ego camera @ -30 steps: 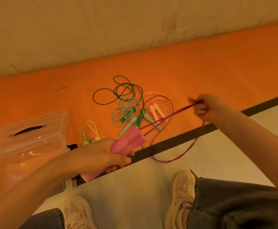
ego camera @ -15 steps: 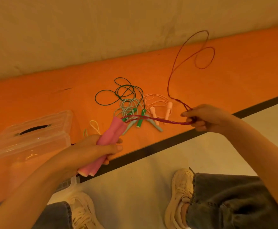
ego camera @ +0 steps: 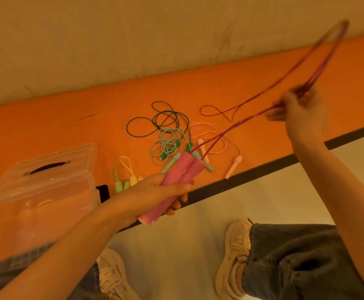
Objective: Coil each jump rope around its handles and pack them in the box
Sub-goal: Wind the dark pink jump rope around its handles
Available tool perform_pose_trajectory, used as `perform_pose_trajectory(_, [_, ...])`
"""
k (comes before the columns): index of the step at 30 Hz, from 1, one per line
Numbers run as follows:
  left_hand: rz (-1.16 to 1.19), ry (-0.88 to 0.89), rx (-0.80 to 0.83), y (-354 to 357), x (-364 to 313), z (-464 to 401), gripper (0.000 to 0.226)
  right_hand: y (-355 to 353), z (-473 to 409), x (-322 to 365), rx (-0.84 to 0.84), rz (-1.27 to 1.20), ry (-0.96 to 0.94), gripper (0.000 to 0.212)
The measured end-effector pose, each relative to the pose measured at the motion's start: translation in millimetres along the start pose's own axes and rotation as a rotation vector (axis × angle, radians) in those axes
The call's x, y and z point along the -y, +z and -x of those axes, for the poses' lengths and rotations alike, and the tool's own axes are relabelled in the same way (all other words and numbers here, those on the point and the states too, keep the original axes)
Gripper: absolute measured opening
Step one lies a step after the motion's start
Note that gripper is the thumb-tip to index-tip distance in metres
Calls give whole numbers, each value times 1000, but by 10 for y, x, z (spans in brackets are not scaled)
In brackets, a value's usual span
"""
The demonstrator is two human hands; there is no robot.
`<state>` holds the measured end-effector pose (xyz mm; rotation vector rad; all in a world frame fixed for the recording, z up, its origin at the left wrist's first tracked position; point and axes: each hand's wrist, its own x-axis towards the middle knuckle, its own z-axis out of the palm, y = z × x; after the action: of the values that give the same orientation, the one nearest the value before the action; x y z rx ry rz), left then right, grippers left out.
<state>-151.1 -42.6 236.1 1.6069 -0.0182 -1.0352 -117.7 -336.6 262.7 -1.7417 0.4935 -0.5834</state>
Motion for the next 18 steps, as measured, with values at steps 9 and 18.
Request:
perform_pose_trajectory(9, [122, -55, -32, -39, 28, -64, 63, -136, 80, -154, 7, -609, 748, 35])
perform_pose_trajectory(18, [235, -50, 15, -74, -17, -64, 62, 144, 524, 221, 724, 303, 96, 33])
